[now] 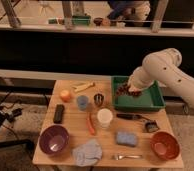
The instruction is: Place grapes in red bowl
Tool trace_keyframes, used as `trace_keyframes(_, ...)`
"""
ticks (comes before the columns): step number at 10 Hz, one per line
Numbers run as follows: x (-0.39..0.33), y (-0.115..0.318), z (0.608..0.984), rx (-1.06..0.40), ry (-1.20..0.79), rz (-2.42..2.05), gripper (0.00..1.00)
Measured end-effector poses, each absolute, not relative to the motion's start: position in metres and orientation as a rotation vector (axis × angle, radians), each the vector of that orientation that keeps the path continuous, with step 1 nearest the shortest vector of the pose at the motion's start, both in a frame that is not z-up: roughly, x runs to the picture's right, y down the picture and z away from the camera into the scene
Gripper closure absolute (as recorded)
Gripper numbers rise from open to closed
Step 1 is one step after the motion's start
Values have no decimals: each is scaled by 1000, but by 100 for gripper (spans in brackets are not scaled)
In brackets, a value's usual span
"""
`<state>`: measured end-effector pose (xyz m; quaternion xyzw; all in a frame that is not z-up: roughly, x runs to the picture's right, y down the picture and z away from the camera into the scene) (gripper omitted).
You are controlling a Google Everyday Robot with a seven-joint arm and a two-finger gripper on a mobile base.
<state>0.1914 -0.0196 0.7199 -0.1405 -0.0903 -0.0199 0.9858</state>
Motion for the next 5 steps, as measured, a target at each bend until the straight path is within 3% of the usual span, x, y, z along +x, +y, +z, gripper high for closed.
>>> trace_keyframes(5,205,-10,711,-286,-153,-13,85)
